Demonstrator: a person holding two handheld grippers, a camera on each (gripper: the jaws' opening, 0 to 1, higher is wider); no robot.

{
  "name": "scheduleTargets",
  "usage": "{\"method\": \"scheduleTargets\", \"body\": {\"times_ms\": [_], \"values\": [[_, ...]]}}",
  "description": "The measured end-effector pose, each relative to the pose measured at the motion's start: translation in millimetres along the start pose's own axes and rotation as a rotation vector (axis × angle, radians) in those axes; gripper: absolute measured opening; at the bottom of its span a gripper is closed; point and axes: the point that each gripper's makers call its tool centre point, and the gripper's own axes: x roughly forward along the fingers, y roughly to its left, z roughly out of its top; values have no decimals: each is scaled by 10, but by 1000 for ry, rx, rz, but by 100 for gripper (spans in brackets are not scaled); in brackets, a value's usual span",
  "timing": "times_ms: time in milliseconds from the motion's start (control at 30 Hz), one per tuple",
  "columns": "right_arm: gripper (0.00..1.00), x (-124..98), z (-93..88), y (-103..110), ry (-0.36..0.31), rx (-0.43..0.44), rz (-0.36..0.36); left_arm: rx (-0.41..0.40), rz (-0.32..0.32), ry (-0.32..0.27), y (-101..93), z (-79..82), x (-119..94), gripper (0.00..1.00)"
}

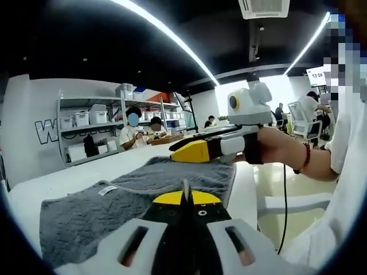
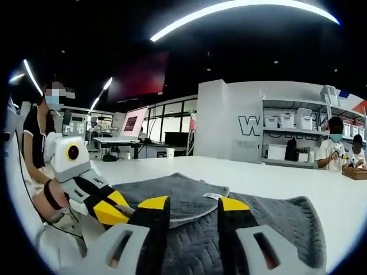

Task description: Open the folded towel by lifting each exposed corner and separating the folded layers until the towel lies flat within the target outline without major curled edges

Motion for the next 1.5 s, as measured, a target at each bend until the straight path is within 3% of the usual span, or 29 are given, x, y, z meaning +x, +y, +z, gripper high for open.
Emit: {"method": "scheduleTargets", "body": {"times_ms": [233,300,1133,1267,1500], "values": [[29,76,28,30,13,-14,8,-11,-2,-7,-2,12,-36,1],[29,128,26,38,10,-9,22,-71,-42,-29,-52,39,-49,1],[29,481,26,1,35,22,40,-90,-1,-82,32,93,-178,1],[30,605,-80,-21,80,3,35,-81,2,-76,26,82,-200,1],[30,725,-91,-25,94,7,44,-82,12,-86,42,90,-226,1]]}}
